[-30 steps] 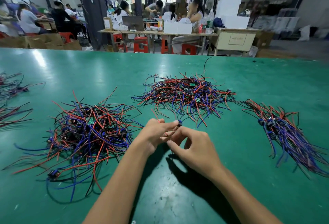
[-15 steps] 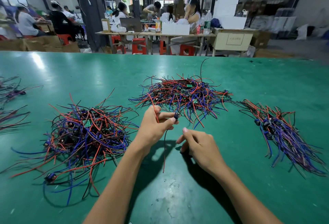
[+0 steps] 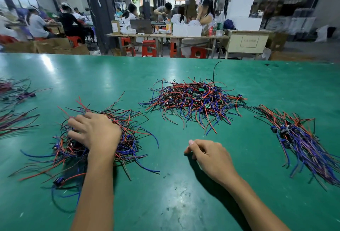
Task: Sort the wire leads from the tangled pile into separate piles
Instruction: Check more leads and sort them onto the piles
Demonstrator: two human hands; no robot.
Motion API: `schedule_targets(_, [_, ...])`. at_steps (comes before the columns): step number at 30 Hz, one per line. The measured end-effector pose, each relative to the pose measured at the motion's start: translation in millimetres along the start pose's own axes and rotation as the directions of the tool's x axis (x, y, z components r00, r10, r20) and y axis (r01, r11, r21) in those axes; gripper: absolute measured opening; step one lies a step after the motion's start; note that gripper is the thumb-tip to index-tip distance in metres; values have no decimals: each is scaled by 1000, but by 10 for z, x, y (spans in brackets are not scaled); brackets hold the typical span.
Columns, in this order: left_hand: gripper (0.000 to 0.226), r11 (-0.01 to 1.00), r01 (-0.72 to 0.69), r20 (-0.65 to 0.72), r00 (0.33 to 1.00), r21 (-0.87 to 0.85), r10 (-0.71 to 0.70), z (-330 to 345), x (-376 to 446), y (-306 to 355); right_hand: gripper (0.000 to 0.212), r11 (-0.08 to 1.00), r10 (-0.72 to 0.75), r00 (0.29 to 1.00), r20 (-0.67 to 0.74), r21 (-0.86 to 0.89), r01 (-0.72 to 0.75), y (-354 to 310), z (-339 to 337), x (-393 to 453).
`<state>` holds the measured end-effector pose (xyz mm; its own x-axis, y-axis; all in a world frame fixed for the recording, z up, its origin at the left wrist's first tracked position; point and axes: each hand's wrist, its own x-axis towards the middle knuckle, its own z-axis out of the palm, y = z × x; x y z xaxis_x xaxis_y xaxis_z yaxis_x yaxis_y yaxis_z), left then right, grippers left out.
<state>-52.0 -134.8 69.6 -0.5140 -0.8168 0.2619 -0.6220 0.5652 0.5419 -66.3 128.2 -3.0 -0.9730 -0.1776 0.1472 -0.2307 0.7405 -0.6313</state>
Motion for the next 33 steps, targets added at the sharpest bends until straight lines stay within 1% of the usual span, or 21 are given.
schedule_targets(1, [65, 1000, 9, 38, 999, 12, -10, -2, -22, 6, 38, 1000, -1, 1000, -3, -18, 0, 0, 3, 1])
schedule_targets(2, [71, 1000, -4, 44, 999, 12, 4, 1, -41, 20, 37, 1000, -1, 1000, -10, -27, 1, 2, 9, 1])
schedule_targets(5, [81, 995, -96, -22, 995, 2, 96, 8, -105, 113, 24, 1000, 7, 998, -58, -17, -8, 23, 42, 19])
schedule_targets(7, [77, 985, -166, -83, 983, -46, 162, 13, -164, 185, 13, 999, 39, 993, -109, 1, -39, 33, 64, 64])
schedule_targets(8, [72, 976, -206, -110, 974, -73, 198, 20, -206, 221, 10, 998, 61, 987, -147, 28, -58, 37, 70, 97])
schedule_targets(10, [58, 952, -285, -142, 953, -109, 269, 50, -293, 306, 16, 994, 84, 958, -275, 84, -63, 36, 50, 195])
schedule_targets(11, [51, 939, -324, -140, 941, -117, 307, 78, -350, 347, 19, 996, 82, 934, -348, 67, -63, 46, 26, 255])
schedule_targets(12, [44, 921, -370, -130, 926, -125, 354, 116, -409, 381, 22, 996, 83, 910, -406, 12, -85, 69, -4, 320])
schedule_targets(13, [37, 895, -424, -112, 905, -138, 411, 164, -466, 411, 25, 989, 101, 896, -433, -52, -137, 99, -41, 389])
schedule_targets(15, [26, 840, -514, -54, 857, -177, 513, 275, -560, 450, 31, 948, 194, 900, -391, -161, -275, 165, -106, 520])
schedule_targets(17, [20, 804, -558, 29, 818, -206, 575, 389, -618, 476, 28, 923, 242, 903, -355, -202, -327, 230, -117, 598])
schedule_targets(19, [18, 786, -591, 114, 781, -184, 614, 489, -667, 500, 21, 929, 224, 897, -381, -195, -314, 261, -102, 619])
schedule_targets(21, [19, 767, -617, 162, 750, -177, 641, 569, -703, 506, 18, 943, 213, 889, -405, -151, -295, 268, -98, 593])
schedule_targets(23, [18, 747, -617, 187, 726, -248, 662, 632, -728, 506, 17, 966, 204, 872, -446, -52, -253, 265, -112, 531])
schedule_targets(25, [18, 732, -545, 247, 706, -409, 664, 658, -776, 525, 14, 981, 177, 846, -503, 24, -192, 252, -126, 423])
schedule_targets(26, [19, 725, -464, 291, 700, -509, 653, 654, -815, 545, 14, 987, 154, 839, -522, 35, -160, 234, -126, 357])
schedule_targets(28, [21, 698, -234, 392, 688, -677, 610, 634, -902, 602, 13, 996, 91, 841, -534, 41, -82, 187, -111, 221])
schedule_targets(29, [22, 682, -83, 459, 679, -727, 573, 624, -941, 641, 12, 999, 49, 847, -529, 40, -33, 156, -98, 155])
schedule_targets(30, [24, 664, 78, 542, 652, -743, 530, 618, -970, 676, 11, 999, 2, 857, -515, 39, 21, 113, -80, 95])
schedule_targets(31, [24, 640, 233, 624, 606, -732, 493, 608, -993, 703, 10, 996, -48, 869, -493, 39, 77, 64, -59, 37])
schedule_targets(33, [24, 570, 475, 737, 510, -671, 443, 582, -1008, 718, 8, 982, -154, 883, -443, 28, 186, -34, -1, -62])
